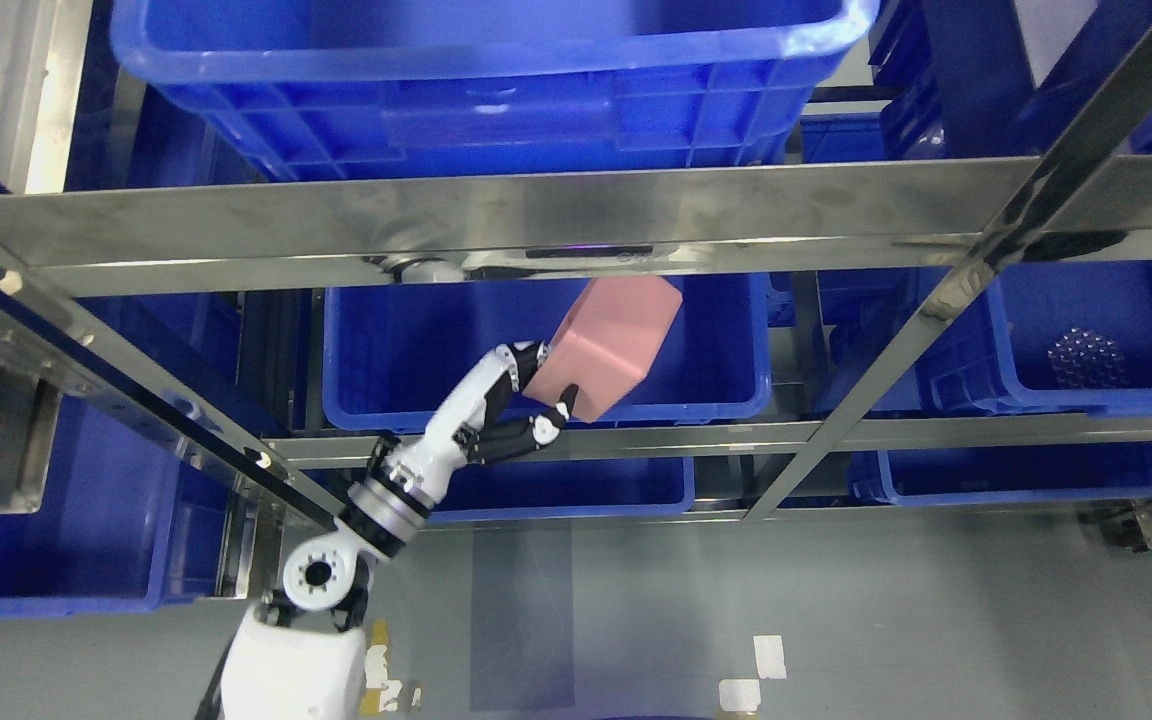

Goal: Place storage box into left shelf container
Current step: 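Lower the pink box with the left hand into the blue bin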

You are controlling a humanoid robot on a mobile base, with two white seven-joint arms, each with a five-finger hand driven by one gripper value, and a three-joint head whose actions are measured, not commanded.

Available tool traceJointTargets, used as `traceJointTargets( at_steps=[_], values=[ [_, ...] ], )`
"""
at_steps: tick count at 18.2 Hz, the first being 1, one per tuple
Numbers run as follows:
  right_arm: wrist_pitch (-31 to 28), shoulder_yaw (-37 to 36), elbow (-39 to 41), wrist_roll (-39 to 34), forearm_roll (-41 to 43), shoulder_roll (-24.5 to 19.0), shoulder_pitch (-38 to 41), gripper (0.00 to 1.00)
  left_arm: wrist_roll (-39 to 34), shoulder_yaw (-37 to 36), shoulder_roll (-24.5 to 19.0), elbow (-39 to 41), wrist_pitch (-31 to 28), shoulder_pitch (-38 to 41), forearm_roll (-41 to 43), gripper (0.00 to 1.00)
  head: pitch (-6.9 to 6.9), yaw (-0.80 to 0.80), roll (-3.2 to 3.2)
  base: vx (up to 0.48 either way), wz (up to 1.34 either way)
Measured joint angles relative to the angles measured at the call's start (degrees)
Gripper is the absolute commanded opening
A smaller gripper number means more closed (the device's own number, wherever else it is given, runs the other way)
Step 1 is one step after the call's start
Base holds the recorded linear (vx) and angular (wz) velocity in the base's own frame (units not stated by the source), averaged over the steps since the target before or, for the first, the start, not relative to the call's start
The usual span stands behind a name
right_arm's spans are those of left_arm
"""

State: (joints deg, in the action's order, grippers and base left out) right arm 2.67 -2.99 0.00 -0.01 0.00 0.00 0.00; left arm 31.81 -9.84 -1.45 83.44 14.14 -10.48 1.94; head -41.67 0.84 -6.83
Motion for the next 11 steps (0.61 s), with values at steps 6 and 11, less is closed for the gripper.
traceJointTargets(
  at_steps=[6, 11],
  values=[
    [0.1, 0.0, 0.0, -0.1, 0.0, 0.0, 0.0, 1.0, 4.5, 1.3, -0.8, -5.5, -2.3, -10.2, 10.7, 0.03, 0.0, 0.0, 0.0, 0.019, -0.05],
    [0.1, 0.0, 0.0, 0.2, 0.0, 0.0, 0.0, 1.0, 8.5, 1.6, -1.3, -11.7, -1.9, -17.4, 21.1, 0.04, 0.0, 0.0, 0.0, 0.0, 0.0]
  ],
)
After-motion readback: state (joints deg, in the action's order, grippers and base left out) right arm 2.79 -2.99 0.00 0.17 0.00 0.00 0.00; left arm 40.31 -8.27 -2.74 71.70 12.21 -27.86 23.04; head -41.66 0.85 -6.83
